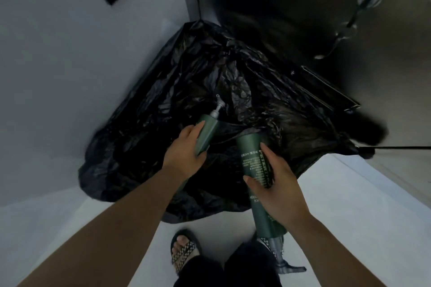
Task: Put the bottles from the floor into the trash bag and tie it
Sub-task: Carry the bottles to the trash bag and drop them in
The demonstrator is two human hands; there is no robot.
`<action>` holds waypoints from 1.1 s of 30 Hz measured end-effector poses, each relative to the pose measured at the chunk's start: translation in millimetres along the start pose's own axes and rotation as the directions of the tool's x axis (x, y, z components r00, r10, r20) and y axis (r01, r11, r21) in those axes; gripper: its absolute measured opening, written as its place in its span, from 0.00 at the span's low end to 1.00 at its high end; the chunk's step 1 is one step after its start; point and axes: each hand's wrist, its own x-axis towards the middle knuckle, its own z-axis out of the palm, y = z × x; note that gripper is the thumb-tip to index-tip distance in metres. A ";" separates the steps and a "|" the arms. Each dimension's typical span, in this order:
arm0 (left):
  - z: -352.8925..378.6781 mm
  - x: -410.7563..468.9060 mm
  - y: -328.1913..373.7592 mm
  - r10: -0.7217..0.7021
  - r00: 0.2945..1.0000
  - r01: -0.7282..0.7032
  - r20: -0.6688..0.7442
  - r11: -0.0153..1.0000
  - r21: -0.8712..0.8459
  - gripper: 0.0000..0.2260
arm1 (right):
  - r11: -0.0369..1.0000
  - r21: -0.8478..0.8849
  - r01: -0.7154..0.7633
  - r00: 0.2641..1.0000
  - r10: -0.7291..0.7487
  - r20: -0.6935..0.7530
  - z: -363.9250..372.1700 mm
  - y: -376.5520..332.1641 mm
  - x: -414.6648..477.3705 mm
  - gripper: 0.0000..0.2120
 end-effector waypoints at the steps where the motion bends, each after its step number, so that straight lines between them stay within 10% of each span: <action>1: 7.3 9.3 -6.4 0.000 1.000 0.000 0.000 1.000 0.008 0.35 | 1.000 0.006 -0.003 1.000 0.003 -0.008 4.6 6.6 6.8 0.37; 20: -36.0 -38.1 -31.7 -0.048 0.998 0.047 0.027 0.998 0.036 0.31 | 0.988 -0.151 -0.009 0.997 0.020 0.070 26.3 -39.1 52.9 0.37; 33: -252.6 -200.7 142.3 0.246 0.966 -0.245 -0.081 0.969 0.018 0.30 | 0.963 -0.251 0.098 0.991 -0.070 0.117 -180.4 -227.6 -118.5 0.36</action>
